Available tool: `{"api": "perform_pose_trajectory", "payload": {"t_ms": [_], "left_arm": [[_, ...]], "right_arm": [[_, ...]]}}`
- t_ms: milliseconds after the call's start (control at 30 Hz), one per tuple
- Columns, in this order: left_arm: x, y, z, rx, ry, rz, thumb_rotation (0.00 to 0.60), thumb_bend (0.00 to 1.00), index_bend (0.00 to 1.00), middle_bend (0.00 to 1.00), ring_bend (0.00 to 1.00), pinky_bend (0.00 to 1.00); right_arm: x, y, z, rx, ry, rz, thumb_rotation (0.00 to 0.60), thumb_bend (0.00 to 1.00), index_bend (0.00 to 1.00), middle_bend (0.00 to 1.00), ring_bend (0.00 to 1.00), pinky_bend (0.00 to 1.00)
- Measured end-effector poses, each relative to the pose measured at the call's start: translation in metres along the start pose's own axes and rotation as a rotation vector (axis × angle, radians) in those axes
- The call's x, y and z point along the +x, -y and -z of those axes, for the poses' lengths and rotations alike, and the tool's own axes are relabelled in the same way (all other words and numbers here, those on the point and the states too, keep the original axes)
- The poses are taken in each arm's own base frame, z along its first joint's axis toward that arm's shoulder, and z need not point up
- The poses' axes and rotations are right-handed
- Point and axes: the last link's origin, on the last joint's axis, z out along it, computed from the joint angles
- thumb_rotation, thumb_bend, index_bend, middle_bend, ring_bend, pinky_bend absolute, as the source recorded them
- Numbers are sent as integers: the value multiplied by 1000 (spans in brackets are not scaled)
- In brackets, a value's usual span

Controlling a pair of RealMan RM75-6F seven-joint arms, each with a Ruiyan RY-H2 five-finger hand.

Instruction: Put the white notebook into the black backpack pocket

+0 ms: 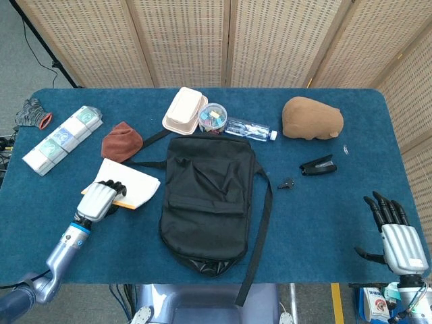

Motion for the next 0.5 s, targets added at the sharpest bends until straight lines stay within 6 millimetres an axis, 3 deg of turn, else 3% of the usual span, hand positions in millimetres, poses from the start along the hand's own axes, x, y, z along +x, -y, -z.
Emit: {"api": "perform_pose_trajectory", "payload": {"t_ms": [267, 500], "left_arm": [[44, 16, -10, -31, -138, -42, 600, 489, 737, 571, 512, 665], [85, 18, -19, -63, -235, -64, 600, 489, 740, 573, 512, 665]], "right_arm": [[-5, 16, -6, 115, 120, -82, 600, 0, 0, 0, 0, 0], [-7, 49, -26, 248, 230, -123, 600, 0, 64, 9, 0, 0]]}}
